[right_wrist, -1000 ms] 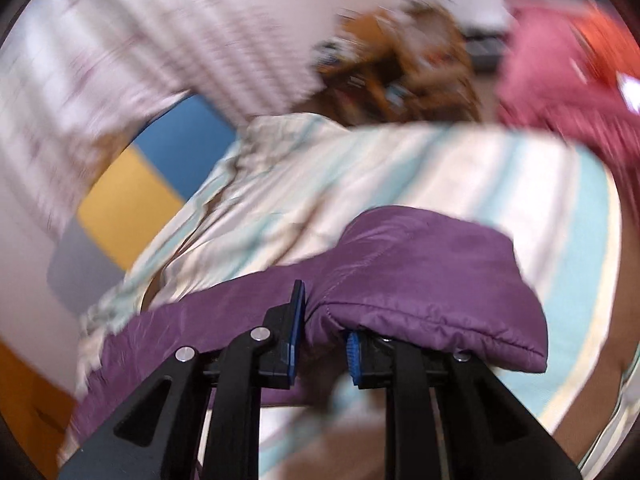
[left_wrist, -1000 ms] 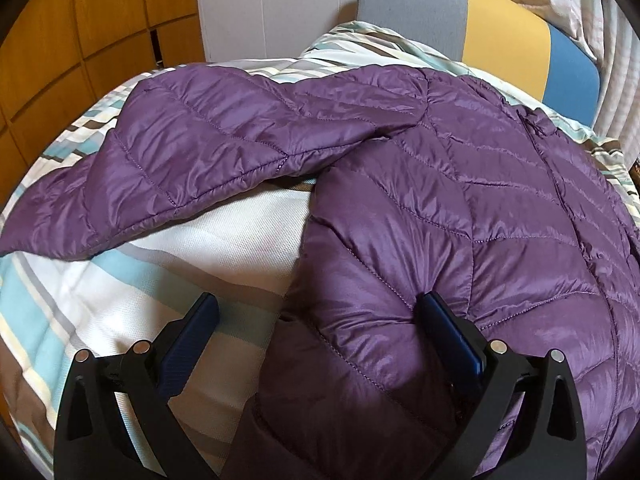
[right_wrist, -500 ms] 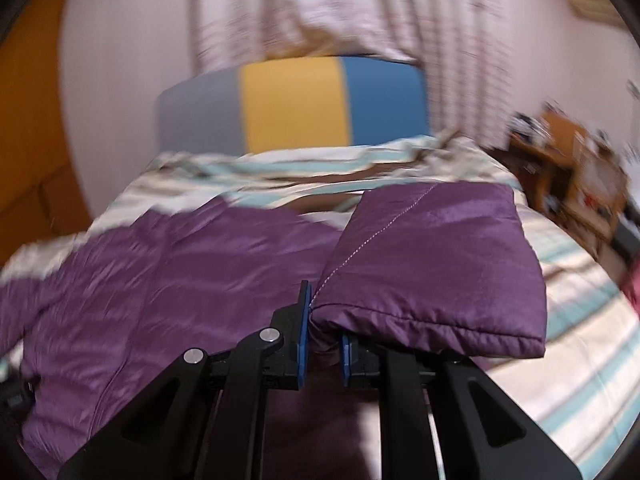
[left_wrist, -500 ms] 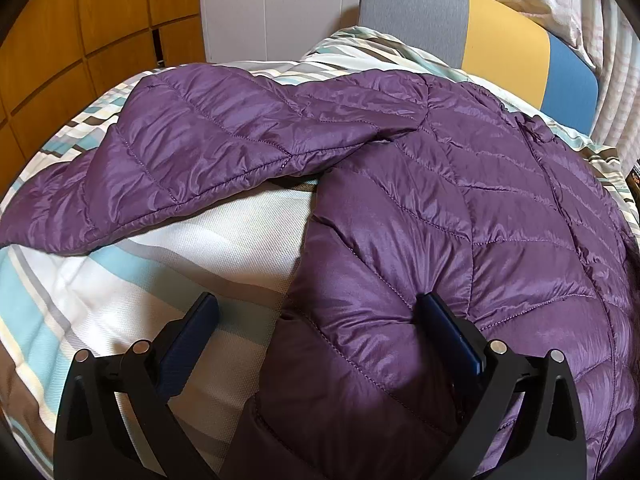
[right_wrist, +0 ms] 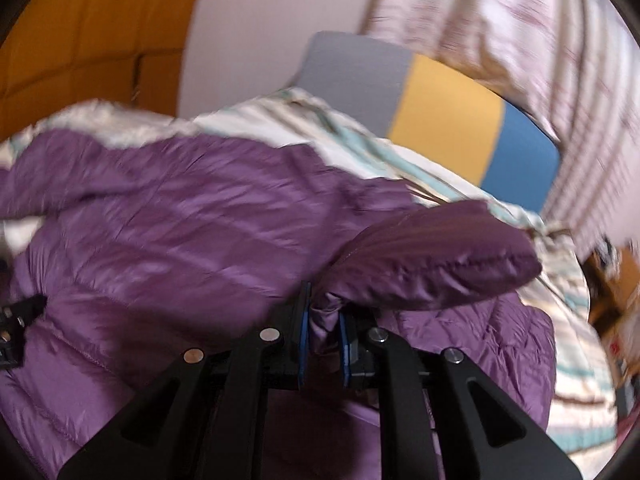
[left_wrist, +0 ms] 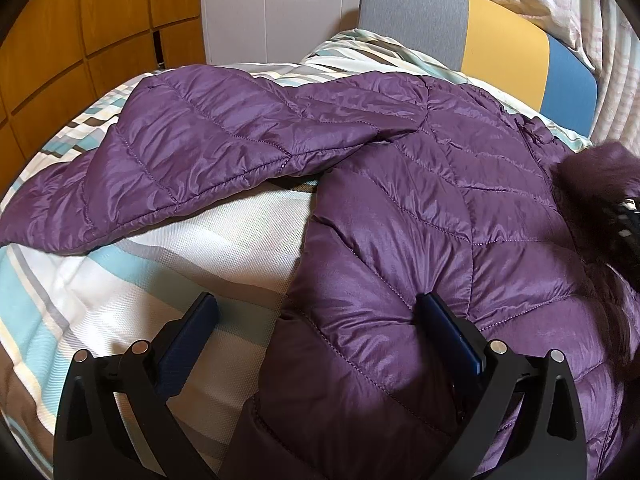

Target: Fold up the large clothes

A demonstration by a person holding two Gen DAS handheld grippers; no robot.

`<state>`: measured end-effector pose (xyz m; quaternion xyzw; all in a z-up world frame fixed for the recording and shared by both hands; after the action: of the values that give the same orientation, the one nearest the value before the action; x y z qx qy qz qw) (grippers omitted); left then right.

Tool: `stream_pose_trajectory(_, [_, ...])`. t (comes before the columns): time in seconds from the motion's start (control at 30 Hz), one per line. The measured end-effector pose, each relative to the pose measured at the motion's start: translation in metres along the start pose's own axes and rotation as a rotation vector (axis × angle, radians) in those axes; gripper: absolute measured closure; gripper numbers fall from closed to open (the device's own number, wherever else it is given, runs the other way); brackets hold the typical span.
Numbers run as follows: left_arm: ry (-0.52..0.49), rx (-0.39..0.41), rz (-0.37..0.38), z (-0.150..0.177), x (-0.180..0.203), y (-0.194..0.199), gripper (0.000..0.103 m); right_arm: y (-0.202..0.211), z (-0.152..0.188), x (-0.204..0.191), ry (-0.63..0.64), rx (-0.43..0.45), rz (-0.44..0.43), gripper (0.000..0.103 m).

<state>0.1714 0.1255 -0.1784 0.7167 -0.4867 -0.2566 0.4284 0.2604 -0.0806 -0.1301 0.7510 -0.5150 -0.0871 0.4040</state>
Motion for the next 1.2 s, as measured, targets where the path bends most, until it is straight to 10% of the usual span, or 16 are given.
stream_pose_trajectory(0.07, [0.0, 0.0, -0.001, 0.0, 0.001, 0.0, 0.003, -0.016, 0.0, -0.019, 0.091, -0.042, -0.008, 0.063])
stream_pose_trajectory(0.33, [-0.002, -0.011, 0.001, -0.002, 0.0, 0.001, 0.003, -0.009, 0.006, -0.036, 0.19, 0.001, 0.028, 0.021])
stream_pose_trajectory(0.8, [-0.133, 0.05, 0.119, -0.07, 0.099, 0.034, 0.003, 0.028, 0.081, 0.13, -0.524, -0.084, 0.108, 0.011])
stream_pose_trajectory(0.97, [-0.174, 0.035, 0.13, -0.09, 0.146, 0.004, 0.024, 0.023, 0.096, 0.15, -0.636, -0.077, 0.08, 0.009])
stream_pose_trajectory(1.1, [-0.212, -0.009, 0.022, -0.093, 0.162, -0.032, 0.062, 0.026, 0.094, 0.144, -0.622, -0.053, 0.079, 0.007])
stream_pose_trajectory(1.2, [-0.197, 0.032, -0.012, -0.087, 0.151, -0.04, 0.063, 0.034, 0.098, 0.136, -0.612, -0.035, 0.073, 0.007])
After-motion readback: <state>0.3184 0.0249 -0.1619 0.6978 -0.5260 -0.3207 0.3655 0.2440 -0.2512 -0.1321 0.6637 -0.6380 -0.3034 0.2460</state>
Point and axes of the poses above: each gripper's, at about its wrist camera, not at the fingertips, and y roughly against the way its jaws point, x to its right, z to its underside, the point moved 1 cm from there along -y, roughly the way its jaws point, and after that the axes turned 9 degrees about -x, right-handed, at the moved point
